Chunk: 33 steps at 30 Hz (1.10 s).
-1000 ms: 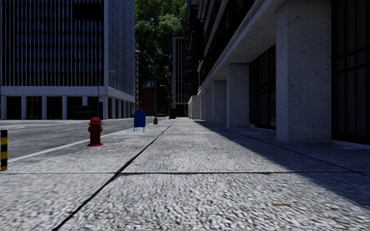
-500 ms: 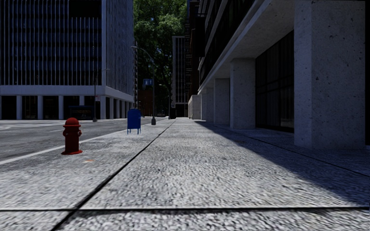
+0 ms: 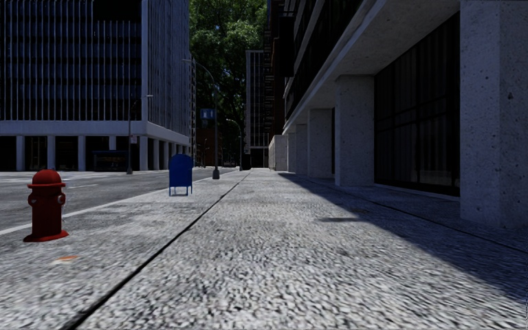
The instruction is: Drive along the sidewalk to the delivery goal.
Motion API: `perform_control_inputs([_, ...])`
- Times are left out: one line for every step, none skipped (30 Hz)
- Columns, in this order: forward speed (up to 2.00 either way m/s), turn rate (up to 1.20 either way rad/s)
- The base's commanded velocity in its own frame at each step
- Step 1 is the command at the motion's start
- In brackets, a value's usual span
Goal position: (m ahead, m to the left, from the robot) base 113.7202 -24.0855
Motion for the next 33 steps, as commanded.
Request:
perform_control_inputs([2.0, 0.0])
perform_control_inputs([2.0, 0.0])
perform_control_inputs([2.0, 0.0])
perform_control_inputs([2.0, 0.0])
perform_control_inputs([2.0, 0.0])
perform_control_inputs([2.0, 0.0])
perform_control_inputs([2.0, 0.0])
perform_control_inputs([2.0, 0.0])
perform_control_inputs([2.0, 0.0])
perform_control_inputs([2.0, 0.0])
perform_control_inputs([2.0, 0.0])
perform_control_inputs([2.0, 0.0])
perform_control_inputs([2.0, 0.0])
perform_control_inputs([2.0, 0.0])
perform_control_inputs([2.0, 0.0])
perform_control_inputs([2.0, 0.0])
perform_control_inputs([2.0, 0.0])
perform_control_inputs([2.0, 0.0])
perform_control_inputs([2.0, 0.0])
perform_control_inputs([2.0, 0.0])
perform_control_inputs([2.0, 0.0])
perform_control_inputs([2.0, 0.0])
perform_control_inputs([2.0, 0.0])
perform_control_inputs([2.0, 0.0])
perform_control_inputs([2.0, 0.0])
perform_control_inputs([2.0, 0.0])
perform_control_inputs([2.0, 0.0])
perform_control_inputs([2.0, 0.0])
perform_control_inputs([2.0, 0.0])
perform_control_inputs([2.0, 0.0])
perform_control_inputs([2.0, 0.0])
perform_control_inputs([2.0, 0.0])
perform_control_inputs([2.0, 0.0])
